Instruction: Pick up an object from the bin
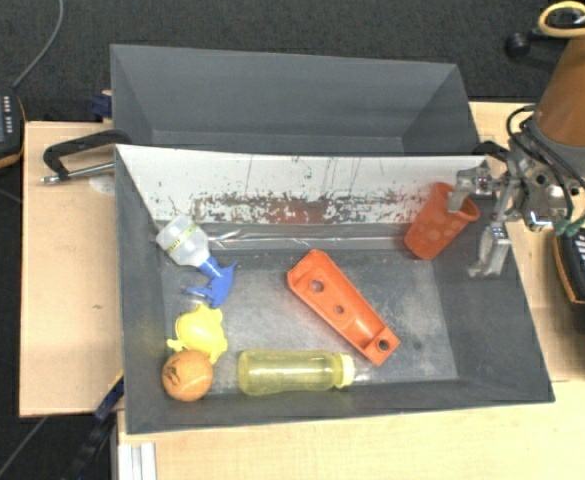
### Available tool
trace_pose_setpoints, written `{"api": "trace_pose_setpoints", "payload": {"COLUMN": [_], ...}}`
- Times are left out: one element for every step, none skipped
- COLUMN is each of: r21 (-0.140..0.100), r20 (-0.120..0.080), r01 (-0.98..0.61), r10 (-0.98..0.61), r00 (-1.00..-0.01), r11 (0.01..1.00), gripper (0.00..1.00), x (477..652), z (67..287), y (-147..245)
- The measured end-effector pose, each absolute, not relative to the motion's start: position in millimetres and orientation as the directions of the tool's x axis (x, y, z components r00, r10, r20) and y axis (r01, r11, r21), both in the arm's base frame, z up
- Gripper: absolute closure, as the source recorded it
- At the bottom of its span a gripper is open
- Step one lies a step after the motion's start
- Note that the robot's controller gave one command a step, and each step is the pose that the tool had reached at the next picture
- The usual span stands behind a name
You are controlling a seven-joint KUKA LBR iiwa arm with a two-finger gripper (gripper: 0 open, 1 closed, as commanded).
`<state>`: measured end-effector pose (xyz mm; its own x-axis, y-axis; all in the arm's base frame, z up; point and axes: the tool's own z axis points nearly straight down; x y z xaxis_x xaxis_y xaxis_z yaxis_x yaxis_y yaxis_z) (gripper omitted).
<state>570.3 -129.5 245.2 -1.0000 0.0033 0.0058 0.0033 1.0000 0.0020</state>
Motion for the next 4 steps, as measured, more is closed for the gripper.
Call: {"api": "trace_pose_setpoints", "payload": {"r21": [0.000, 0.002, 0.003, 0.003], "r20": [-0.003, -0.002, -0.005, 0.006], "r01": [0.000, 0.096, 0.280, 0.292], "r10": [0.000, 0.096, 0.280, 0.292], "r00": [-1.000, -0.995, -0.960, -0.956], "r11": [1.000, 0.995, 0.960, 0.956], "gripper": [0.00, 0.00, 0.00, 0.00], "x": [571.5, 570.3, 571.1, 518.6], "z": [250.4, 170.8, 159.5, 121.5], "y": [-128.6, -93.5, -52.4, -19.1]}}
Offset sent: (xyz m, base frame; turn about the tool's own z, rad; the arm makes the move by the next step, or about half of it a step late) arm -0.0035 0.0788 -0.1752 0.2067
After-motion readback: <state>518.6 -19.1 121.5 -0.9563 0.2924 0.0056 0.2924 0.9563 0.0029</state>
